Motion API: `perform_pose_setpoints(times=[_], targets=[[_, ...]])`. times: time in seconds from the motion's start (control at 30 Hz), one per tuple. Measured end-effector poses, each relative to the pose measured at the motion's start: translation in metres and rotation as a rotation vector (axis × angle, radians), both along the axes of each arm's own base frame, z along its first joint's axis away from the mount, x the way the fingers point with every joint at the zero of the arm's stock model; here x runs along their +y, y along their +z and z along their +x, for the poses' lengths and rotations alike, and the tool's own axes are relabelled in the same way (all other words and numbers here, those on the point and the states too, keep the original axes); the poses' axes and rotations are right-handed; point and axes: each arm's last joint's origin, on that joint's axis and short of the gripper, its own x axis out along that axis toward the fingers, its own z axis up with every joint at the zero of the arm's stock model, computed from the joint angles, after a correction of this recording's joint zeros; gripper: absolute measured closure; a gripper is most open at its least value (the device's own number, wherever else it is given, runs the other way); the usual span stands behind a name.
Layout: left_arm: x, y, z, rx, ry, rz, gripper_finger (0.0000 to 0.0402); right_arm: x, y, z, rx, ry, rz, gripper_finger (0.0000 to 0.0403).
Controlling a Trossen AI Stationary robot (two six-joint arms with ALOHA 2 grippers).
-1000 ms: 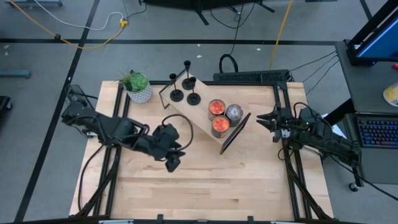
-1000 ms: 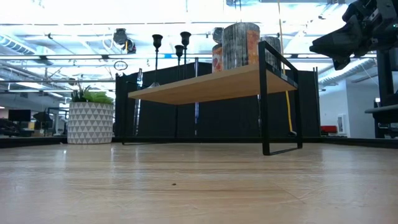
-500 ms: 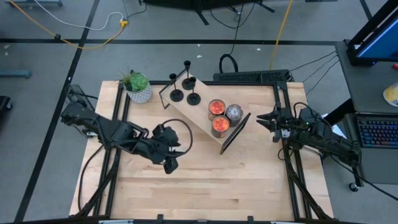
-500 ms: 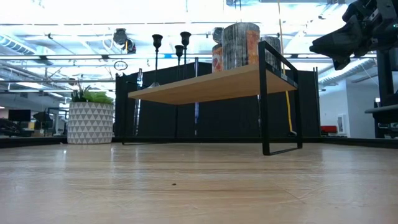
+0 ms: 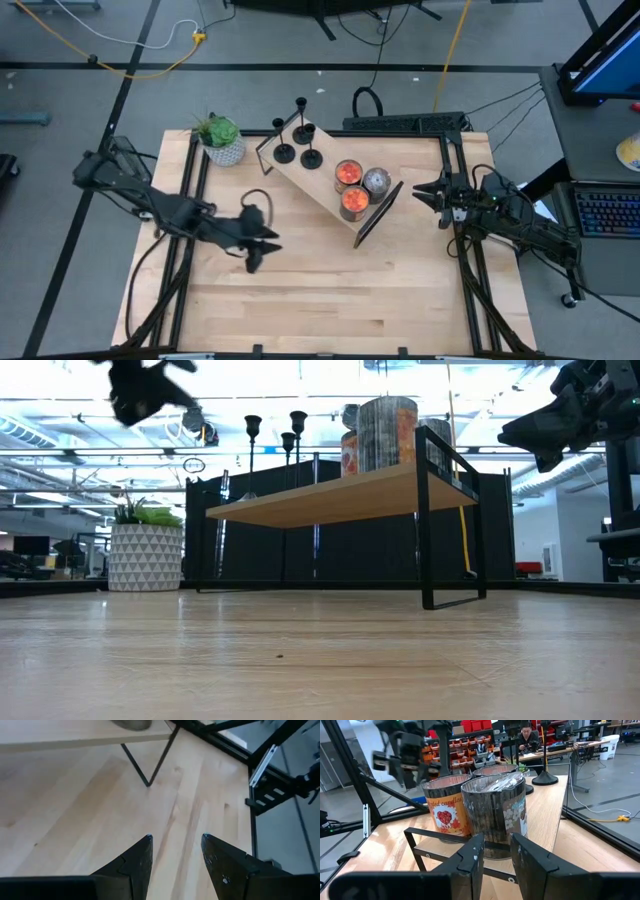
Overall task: Pick & Place candle stick holders
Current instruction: Return to Home Position
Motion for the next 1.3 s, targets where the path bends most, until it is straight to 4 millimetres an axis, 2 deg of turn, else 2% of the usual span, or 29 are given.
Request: perform_pose_setpoints(times=[0.1,0.37,0.57,0.7,0.87,1.07,1.3], targets=[[0.012,-0.008,-0.023,-0.046,0.017,0.015,0.0224,0.0,0.0,0.0,-0.003,-0.001,-0.001,0.0312],[0.044,0.002,-0.081,-0.257,0.037,0.09,0.0224,0.0,0.0,0.0,-0.002,-0.002,-0.001,0.0312],[0.058,-0.007,-0.11,-0.361,0.018,0.09,0.0224,0.0,0.0,0.0,-0.003,-0.002,-0.001,0.0312],[0.06,-0.022,-0.114,-0.394,0.012,0.085,0.0224,0.0,0.0,0.0,-0.003,-0.002,-0.001,0.0312],[0.062,-0.043,-0.107,-0.464,0.026,0.117,0.0224,0.0,0.0,0.0,-0.003,-0.002,-0.001,0.0312],[0.07,-0.065,-0.102,-0.464,0.049,0.128,0.0224,0.0,0.0,0.0,-0.003,-0.002,-0.002,0.0312],[0.086,-0.065,-0.103,-0.475,0.061,0.18,0.0224,0.0,0.0,0.0,-0.001,-0.002,-0.008,0.0312]])
